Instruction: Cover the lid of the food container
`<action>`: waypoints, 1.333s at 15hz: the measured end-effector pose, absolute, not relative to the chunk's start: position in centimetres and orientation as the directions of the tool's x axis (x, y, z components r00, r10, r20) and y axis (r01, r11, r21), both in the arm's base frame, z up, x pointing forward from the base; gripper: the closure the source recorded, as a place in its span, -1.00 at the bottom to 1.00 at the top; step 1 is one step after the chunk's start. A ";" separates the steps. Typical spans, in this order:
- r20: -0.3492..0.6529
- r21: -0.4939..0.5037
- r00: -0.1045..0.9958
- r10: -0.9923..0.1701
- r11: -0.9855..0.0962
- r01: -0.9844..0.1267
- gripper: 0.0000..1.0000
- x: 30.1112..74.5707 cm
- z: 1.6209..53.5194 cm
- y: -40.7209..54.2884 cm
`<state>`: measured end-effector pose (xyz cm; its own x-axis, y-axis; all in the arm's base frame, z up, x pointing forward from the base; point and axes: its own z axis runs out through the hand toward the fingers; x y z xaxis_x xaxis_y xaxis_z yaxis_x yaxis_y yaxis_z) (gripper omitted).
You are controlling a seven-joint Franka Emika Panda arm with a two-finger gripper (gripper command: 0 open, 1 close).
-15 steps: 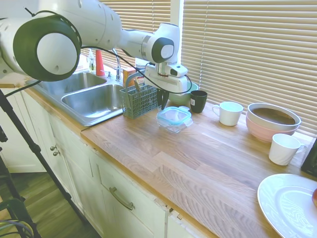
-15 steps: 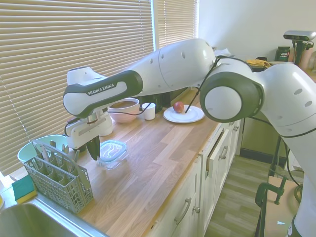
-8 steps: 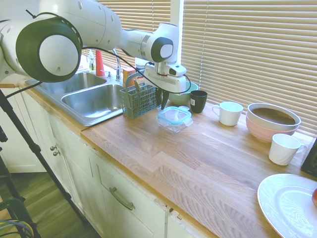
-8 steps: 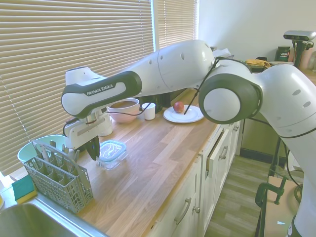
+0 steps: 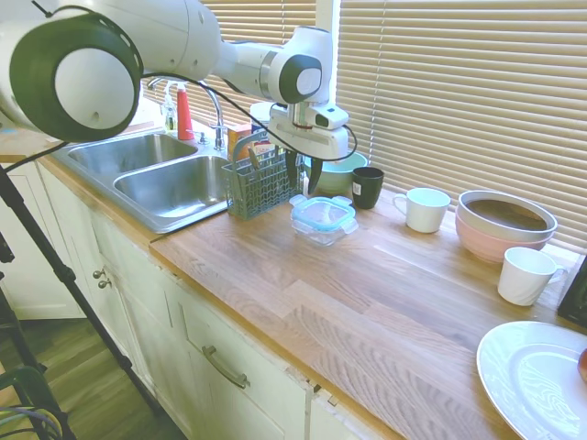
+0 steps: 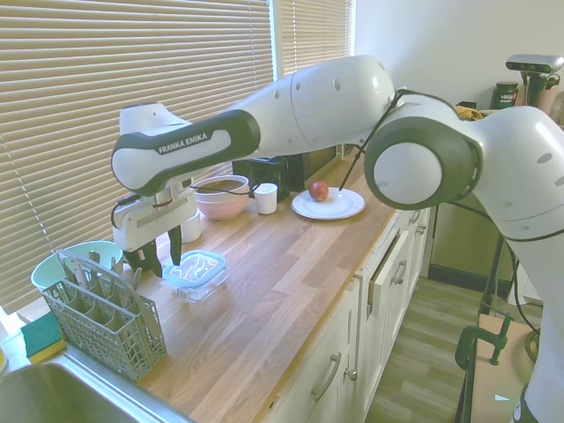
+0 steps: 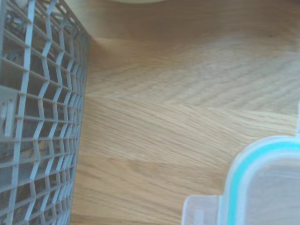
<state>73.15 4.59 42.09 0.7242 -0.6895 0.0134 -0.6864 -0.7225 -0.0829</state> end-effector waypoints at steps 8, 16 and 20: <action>-0.037 -0.062 0.705 -0.708 -0.703 -0.709 -1.00 63.8 45.4 -4.6; -0.063 0.002 0.694 -0.717 -0.696 -0.718 -1.00 53.2 38.2 -6.3; -0.054 -0.006 0.689 -0.723 -0.690 -0.724 -1.00 49.8 37.8 -6.6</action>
<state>49.79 -6.62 37.80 0.6889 -0.7229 -0.0541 -0.7241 -0.6897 -0.0055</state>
